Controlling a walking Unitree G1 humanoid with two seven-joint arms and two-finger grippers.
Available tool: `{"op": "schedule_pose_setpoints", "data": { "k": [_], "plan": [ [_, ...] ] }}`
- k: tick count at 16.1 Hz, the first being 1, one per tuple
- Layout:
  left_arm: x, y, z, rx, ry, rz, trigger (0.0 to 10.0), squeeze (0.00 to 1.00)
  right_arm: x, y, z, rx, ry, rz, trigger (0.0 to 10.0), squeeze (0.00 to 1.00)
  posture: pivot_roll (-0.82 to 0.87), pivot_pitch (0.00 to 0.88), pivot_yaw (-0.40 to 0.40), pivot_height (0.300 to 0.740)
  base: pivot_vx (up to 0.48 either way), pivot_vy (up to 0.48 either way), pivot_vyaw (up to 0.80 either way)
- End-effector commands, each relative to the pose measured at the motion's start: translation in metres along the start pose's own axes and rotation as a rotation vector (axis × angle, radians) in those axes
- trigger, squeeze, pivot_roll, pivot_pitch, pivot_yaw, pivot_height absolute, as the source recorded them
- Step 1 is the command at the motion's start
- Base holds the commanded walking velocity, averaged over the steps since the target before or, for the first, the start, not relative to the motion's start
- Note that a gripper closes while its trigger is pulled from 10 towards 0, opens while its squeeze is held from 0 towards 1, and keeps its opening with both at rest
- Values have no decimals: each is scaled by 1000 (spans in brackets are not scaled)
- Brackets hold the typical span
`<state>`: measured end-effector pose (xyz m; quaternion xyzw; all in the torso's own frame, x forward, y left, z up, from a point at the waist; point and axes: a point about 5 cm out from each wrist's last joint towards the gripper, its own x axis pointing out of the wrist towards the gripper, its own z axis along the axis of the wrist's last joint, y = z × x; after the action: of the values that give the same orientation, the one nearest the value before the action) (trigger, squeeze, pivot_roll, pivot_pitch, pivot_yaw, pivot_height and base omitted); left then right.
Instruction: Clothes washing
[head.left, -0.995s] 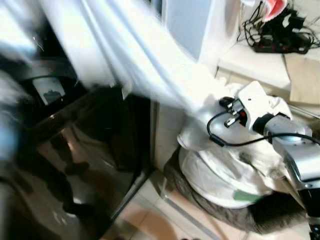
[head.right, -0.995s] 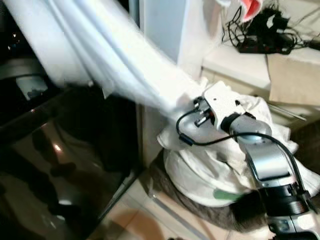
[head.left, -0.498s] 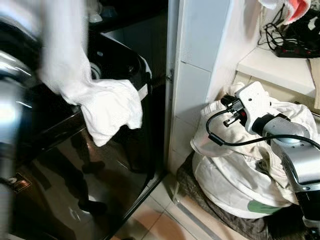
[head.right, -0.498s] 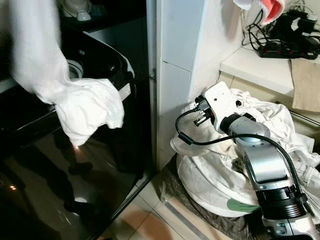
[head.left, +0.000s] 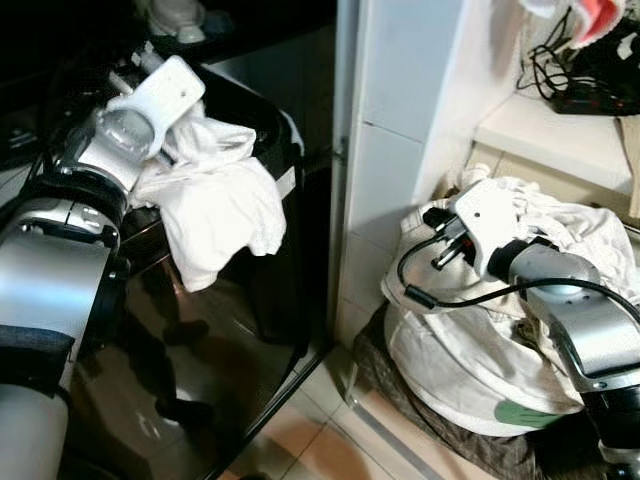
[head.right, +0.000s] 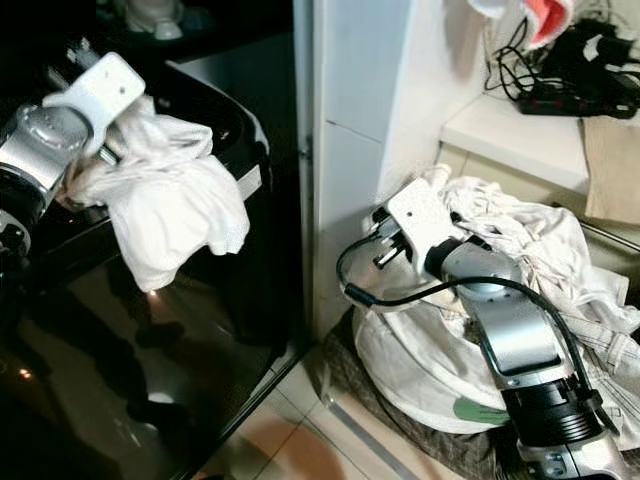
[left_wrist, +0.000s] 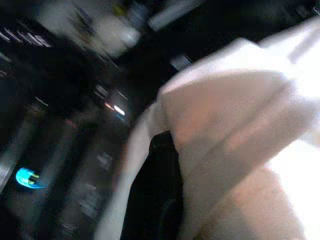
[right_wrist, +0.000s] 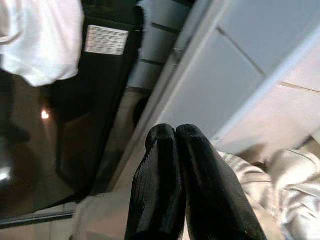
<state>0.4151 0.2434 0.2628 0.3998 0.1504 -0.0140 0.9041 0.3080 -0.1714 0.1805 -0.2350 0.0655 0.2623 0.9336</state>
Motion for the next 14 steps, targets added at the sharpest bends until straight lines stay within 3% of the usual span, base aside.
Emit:
{"op": "schedule_pose_setpoints", "data": {
  "k": [1, 5, 8, 11, 13, 14],
  "plan": [
    [-1, -1, 2, -56, 1, -57, 10000, 1000, -2, 5, 2, -9, 2, 32, 10000, 0, -72, 0, 38, 740, 0, 0, 0],
    [-7, 4, -2, -14, 32, -231, 10000, 1000, 0, 16, 7, 5, -12, 92, 10000, 0, -71, 0, 38, 740, 0, 0, 0],
    [-12, 18, -9, -145, -7, -228, 10000, 1000, 1, 16, 10, 16, -23, 97, 10000, 0, -57, 0, 25, 740, 0, 0, 0],
    [-18, 34, -26, -149, 39, -143, 10000, 1000, 3, 17, 15, 35, -36, 106, 10000, 0, -52, 0, 16, 740, 0, 0, 0],
    [-25, 39, -34, -156, 60, -207, 10000, 1000, 4, 17, 15, 34, -37, 110, 10000, 0, -50, 0, 12, 740, 0, 0, 0],
    [-30, 38, -32, -220, -4, -266, 10000, 1000, 4, 17, 15, 34, -38, 110, 10000, 0, -48, 0, 9, 740, 0, 0, 0]
  ]
}}
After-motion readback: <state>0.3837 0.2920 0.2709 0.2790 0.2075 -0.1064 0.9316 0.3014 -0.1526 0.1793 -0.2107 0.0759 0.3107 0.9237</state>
